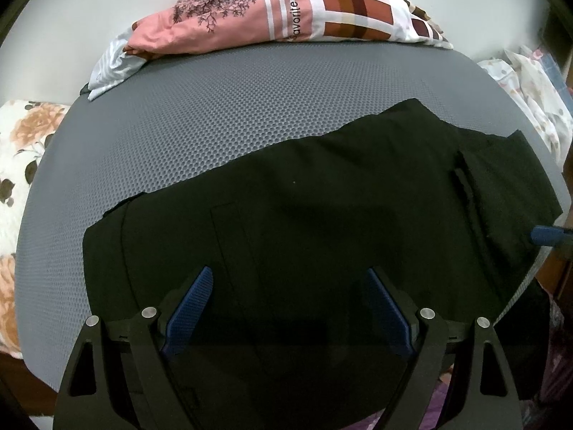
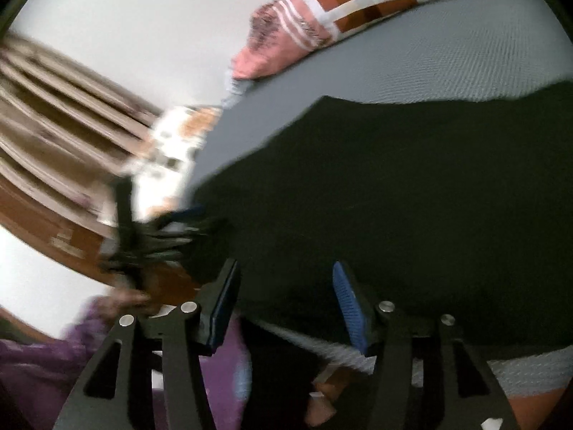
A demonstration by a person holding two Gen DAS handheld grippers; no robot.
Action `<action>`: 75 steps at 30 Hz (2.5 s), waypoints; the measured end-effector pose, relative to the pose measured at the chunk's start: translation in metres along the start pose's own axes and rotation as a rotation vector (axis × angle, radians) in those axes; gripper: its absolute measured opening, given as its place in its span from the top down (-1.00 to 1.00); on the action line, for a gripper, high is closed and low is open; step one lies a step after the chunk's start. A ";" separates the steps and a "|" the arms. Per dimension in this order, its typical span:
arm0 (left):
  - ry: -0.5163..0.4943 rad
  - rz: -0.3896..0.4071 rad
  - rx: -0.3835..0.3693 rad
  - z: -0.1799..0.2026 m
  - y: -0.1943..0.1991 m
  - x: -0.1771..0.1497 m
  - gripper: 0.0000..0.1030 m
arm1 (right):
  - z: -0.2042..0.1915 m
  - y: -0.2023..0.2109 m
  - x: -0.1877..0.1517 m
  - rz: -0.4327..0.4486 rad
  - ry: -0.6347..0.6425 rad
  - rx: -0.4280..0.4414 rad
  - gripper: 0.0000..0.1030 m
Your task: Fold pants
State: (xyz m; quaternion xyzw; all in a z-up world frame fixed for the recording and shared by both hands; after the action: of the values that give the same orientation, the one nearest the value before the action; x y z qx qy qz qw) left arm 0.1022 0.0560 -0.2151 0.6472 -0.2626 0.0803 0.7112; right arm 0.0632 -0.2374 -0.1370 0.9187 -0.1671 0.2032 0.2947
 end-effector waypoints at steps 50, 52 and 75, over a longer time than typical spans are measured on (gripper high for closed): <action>0.178 -0.212 -0.678 0.160 -0.048 0.017 0.79 | 0.097 0.084 -0.026 0.235 -0.355 0.076 -0.11; 0.186 -0.186 -0.675 0.158 -0.039 0.019 0.82 | 0.098 0.084 -0.026 0.237 -0.361 0.078 -0.12; 0.299 -0.283 -0.794 0.155 -0.052 0.025 -0.30 | 0.104 0.088 -0.025 0.260 -0.389 0.095 -0.27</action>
State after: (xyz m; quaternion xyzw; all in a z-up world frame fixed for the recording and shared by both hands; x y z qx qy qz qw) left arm 0.1050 -0.1070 -0.2452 0.3349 -0.0762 -0.0323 0.9386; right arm 0.0330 -0.3640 -0.1842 0.9241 -0.3278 0.0660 0.1850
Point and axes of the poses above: each gripper's, at about its wrist camera, not at the fingertips, and y roughly against the way its jaws point, z to its right, x to its top, the point moved 5 cm from there along -y, roughly the way its jaws point, and after that the axes turned 5 degrees about y, right-handed, at the moved point
